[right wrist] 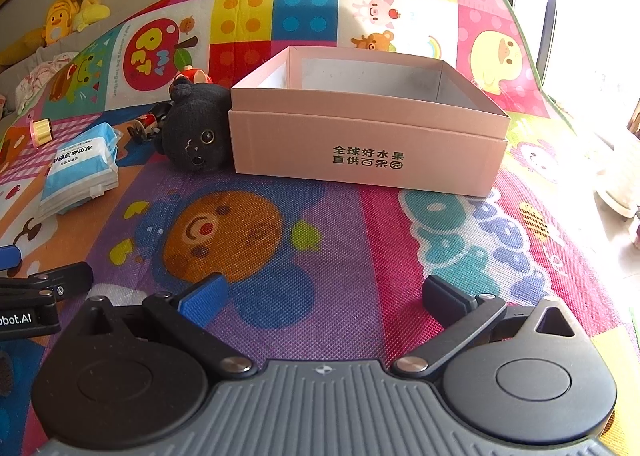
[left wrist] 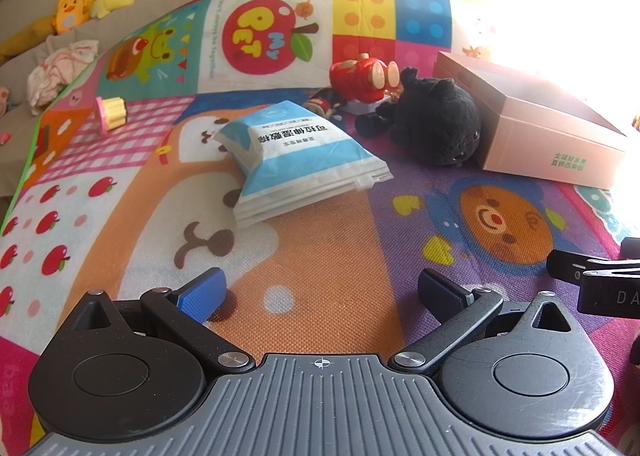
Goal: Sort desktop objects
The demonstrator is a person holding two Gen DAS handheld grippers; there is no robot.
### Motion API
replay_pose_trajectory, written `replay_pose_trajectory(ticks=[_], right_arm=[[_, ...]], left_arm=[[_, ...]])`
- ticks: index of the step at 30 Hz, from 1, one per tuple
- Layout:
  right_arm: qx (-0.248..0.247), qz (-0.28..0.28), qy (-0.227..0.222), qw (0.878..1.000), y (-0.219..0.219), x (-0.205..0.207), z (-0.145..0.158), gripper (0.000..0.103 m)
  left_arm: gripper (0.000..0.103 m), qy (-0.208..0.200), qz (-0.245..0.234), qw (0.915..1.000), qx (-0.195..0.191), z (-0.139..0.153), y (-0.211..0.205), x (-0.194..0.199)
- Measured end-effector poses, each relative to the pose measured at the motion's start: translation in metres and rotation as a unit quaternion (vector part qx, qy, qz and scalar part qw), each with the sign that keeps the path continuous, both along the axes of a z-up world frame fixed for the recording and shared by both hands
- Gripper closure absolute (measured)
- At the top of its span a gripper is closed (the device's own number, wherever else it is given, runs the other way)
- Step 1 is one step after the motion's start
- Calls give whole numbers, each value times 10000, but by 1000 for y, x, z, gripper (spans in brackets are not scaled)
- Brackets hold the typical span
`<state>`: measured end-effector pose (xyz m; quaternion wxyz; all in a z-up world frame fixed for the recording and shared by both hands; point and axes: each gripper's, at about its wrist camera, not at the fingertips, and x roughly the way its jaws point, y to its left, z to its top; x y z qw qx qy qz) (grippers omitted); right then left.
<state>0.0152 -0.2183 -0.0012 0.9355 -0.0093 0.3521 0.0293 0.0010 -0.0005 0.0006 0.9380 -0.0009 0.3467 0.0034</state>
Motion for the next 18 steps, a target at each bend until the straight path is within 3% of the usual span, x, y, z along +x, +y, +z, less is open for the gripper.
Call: replay_pose_trajectory(ticks=[18], right_arm=[[0, 4, 4, 10000, -1, 0, -1, 0]], left_arm=[[0, 84, -3, 10000, 15, 1, 0, -1]])
